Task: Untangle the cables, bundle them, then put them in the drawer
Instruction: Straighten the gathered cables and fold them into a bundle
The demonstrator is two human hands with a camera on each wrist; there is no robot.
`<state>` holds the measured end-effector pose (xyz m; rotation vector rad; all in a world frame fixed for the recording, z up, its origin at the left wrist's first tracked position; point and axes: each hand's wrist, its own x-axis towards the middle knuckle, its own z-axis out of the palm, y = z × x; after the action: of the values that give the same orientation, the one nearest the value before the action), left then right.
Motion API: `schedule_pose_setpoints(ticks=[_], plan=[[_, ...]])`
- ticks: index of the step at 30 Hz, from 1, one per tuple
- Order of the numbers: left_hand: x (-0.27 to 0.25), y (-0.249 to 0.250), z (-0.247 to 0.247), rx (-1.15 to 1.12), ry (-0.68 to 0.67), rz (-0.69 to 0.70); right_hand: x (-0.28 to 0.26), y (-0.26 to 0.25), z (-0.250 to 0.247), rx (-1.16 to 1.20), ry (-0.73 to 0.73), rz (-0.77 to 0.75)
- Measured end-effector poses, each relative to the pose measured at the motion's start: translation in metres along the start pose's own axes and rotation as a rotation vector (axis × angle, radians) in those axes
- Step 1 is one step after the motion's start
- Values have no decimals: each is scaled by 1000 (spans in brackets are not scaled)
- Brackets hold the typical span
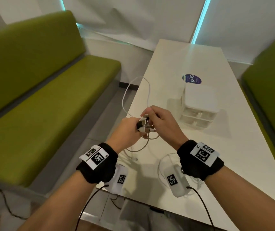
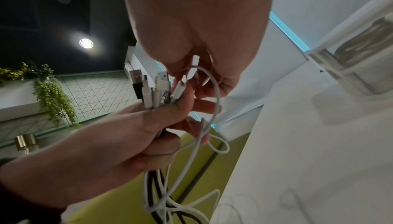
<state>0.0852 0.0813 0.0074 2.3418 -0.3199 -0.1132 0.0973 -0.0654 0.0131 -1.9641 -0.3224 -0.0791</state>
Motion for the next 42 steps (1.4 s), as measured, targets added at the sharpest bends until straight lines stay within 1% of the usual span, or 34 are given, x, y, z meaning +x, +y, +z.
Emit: schedule_pose_setpoints(ticks=[3, 6, 7, 9, 12, 14, 16, 18, 22, 25, 28, 33, 38, 42], plan=[[1, -16, -10, 273, -61, -29, 6, 9, 15, -16, -5, 13], [1, -39, -21, 421, -120, -97, 13, 18, 24, -53, 12, 43], [3, -49, -25, 468, -118, -125, 15, 21, 26, -58, 13, 58], [7, -68, -35, 512, -65, -184, 17, 28, 29, -95, -10, 100], [10, -92, -52, 528, 84, -298, 14, 42, 29, -208, -75, 128], [13, -106, -61, 545, 182, -345, 11, 50, 27, -258, -121, 144], [16, -116, -66, 547, 236, -385, 10, 57, 24, -300, -168, 171], [19, -122, -66, 523, 267, -396, 9, 62, 24, -317, -204, 192], [21, -124, -58, 440, 286, -376, 10, 64, 32, -316, -234, 198], [16, -119, -48, 366, 264, -361, 12, 64, 39, -333, -260, 194], [8, -106, -38, 300, 215, -333, 11, 63, 38, -363, -294, 194], [-1, -72, -20, 200, 238, -214, 3, 52, 2, -411, -316, 207], [-12, -37, 21, -50, 200, -124, -30, 41, -42, -463, -319, 283], [-17, -12, 56, -274, 172, -99, -64, 43, -57, -526, -409, 363]])
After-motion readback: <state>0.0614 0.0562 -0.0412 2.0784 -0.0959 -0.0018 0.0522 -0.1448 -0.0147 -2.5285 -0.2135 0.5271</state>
